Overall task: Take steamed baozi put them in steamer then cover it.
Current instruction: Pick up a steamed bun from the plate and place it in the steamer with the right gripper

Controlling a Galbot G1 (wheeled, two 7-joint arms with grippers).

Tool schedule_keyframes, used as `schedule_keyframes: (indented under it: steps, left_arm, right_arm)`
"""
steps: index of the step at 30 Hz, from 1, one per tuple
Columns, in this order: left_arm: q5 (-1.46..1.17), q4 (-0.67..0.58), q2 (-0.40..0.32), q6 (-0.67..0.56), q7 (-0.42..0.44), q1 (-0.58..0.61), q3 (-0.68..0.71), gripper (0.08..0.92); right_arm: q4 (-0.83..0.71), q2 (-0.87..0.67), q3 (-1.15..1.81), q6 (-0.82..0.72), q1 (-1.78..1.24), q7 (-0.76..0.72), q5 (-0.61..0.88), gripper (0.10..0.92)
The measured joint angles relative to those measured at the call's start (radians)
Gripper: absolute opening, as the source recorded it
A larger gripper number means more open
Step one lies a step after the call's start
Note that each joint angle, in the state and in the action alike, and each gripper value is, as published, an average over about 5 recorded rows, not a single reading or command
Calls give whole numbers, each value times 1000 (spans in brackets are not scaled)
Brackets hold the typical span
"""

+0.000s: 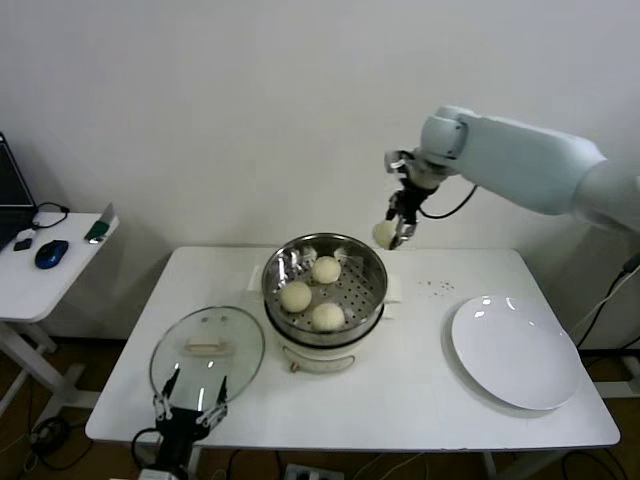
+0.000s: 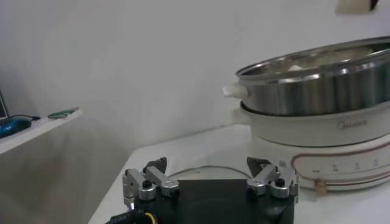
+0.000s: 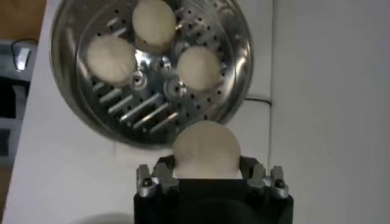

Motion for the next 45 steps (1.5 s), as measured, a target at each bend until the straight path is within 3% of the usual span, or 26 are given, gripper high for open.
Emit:
schedule_keyframes:
  steps: [11, 27, 35, 45]
  left_arm:
    - [-5, 2, 1, 3, 0, -14, 0, 823]
    - [-10, 9, 4, 9, 0, -36, -7, 823]
    - [-10, 13, 4, 7, 1, -35, -7, 823]
    - [-9, 8, 5, 7, -2, -31, -12, 823]
  right_arm:
    - [17, 118, -105, -18, -17, 33, 75, 695]
    - [13, 161, -149, -22, -96, 64, 78, 703]
    - [7, 162, -144, -30, -105, 80, 71, 815]
    - [26, 131, -110, -17, -80, 78, 79, 823]
